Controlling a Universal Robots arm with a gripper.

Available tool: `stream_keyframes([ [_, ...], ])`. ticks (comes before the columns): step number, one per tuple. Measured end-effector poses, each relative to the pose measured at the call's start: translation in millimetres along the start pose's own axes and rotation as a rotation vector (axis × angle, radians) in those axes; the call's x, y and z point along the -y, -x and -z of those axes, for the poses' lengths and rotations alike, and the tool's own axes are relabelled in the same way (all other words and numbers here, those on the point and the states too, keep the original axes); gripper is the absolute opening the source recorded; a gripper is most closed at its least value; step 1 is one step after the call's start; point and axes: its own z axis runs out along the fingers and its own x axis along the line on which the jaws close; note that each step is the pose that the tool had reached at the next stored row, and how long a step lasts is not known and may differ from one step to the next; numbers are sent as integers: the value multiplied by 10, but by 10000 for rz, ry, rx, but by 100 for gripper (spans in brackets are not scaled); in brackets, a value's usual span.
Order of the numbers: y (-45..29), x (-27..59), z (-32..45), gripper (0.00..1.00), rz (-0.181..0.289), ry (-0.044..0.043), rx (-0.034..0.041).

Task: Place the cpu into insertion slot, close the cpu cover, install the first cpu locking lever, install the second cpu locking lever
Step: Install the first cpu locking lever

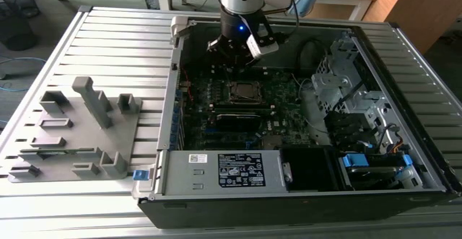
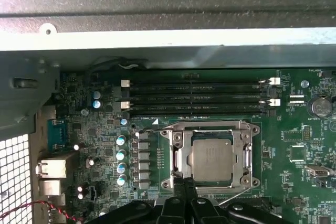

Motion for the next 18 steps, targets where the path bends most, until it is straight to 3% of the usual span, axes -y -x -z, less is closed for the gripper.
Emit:
stream_keyframes([
  [4, -51, 3, -4, 11, 0, -9, -1],
  [11, -318, 12, -17, 11, -1, -15, 32],
  [13, -324, 12, -1, 11, -1, -15, 45],
  [18, -324, 16, 140, 11, -3, -14, 84],
])
